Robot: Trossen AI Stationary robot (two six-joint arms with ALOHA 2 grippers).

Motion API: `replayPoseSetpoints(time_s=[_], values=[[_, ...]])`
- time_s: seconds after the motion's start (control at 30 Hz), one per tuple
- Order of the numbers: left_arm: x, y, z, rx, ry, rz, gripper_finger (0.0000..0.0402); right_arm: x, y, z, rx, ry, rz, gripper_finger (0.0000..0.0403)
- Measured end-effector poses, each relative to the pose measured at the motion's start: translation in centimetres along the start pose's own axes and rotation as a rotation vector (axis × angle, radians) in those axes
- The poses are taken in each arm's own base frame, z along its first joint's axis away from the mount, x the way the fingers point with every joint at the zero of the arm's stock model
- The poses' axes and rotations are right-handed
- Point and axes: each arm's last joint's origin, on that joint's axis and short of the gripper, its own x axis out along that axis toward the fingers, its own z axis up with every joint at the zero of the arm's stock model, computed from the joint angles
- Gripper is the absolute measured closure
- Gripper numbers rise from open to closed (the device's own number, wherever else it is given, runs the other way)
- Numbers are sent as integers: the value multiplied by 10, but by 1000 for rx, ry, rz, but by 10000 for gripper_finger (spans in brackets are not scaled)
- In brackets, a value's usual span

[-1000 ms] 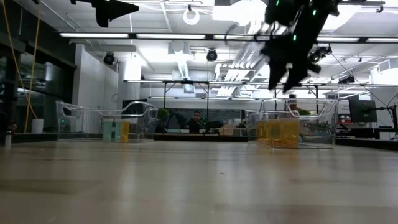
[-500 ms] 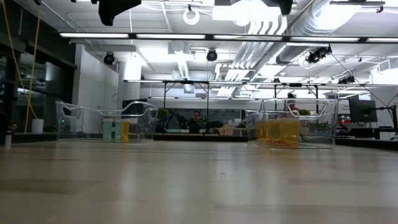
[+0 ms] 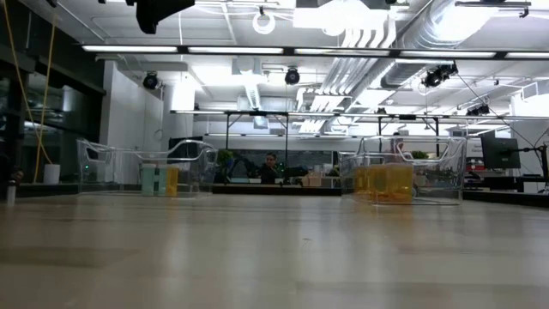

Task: Pick and place medicine bottles into bin by pill shape (circle, oval)
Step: Return to Home Position

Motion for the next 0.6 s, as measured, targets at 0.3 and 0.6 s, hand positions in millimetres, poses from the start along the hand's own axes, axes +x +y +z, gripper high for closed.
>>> replayPoseSetpoints(time_s=[0.3, 0.6], values=[[-1, -11, -5, 48, 38, -51, 227, 0, 0, 0, 1, 0, 0, 148], [-19, -21, -13, 54, 144, -53, 394, 0, 0, 0, 55, 0, 0, 148]])
